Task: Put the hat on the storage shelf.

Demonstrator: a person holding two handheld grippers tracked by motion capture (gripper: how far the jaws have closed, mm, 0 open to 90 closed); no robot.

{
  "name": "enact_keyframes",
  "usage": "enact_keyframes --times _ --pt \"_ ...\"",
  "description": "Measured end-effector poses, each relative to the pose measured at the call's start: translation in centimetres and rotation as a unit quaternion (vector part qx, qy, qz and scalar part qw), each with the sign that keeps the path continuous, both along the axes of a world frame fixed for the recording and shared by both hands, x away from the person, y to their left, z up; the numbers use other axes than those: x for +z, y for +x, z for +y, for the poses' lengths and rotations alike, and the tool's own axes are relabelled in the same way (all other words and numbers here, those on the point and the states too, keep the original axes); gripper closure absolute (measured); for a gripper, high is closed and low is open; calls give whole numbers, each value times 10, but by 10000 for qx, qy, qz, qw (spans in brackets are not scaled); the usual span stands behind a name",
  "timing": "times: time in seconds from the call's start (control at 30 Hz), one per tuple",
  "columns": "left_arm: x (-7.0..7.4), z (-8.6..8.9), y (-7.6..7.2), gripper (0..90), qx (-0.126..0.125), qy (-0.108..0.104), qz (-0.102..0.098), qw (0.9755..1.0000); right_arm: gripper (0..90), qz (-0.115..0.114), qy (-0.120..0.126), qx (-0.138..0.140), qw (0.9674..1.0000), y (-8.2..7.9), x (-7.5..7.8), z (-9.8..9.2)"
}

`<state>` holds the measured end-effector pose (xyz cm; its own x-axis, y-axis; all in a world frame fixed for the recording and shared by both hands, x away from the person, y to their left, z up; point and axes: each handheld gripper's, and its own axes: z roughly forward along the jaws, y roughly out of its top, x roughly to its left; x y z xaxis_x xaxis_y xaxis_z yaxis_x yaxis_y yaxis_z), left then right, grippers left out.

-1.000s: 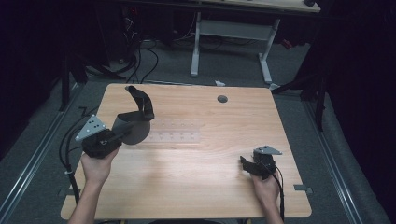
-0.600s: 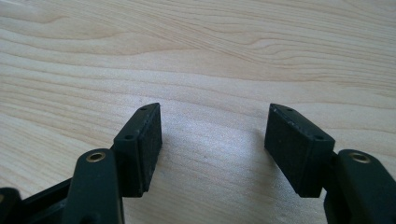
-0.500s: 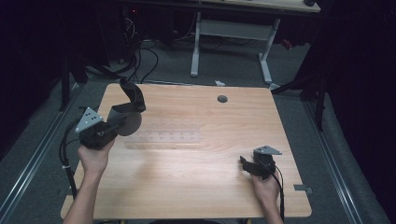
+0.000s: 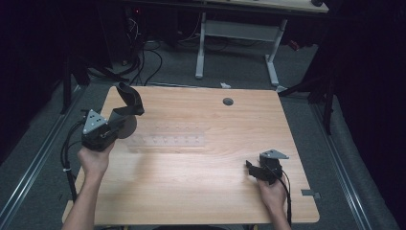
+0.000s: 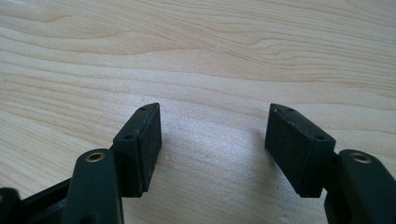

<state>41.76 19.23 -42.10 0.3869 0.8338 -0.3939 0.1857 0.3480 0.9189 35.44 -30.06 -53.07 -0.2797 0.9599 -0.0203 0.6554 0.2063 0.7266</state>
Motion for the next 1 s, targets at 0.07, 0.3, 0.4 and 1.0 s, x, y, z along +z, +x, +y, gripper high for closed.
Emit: enact_keyframes --times 0.07,0.3,0.4,1.0 --pt "-2 1 1 861 53 -43 13 10000 367 -1 -1 0 10000 0 0 0" --pt "-11 2 6 859 184 -137 42 9997 366 5 5 -9 10000 0 0 0" --pt "-13 2 8 859 226 -163 71 9996 365 8 7 -4 10000 0 0 0" --pt "-30 -5 12 862 227 -124 125 9996 364 3 1 -9 10000 0 0 0"
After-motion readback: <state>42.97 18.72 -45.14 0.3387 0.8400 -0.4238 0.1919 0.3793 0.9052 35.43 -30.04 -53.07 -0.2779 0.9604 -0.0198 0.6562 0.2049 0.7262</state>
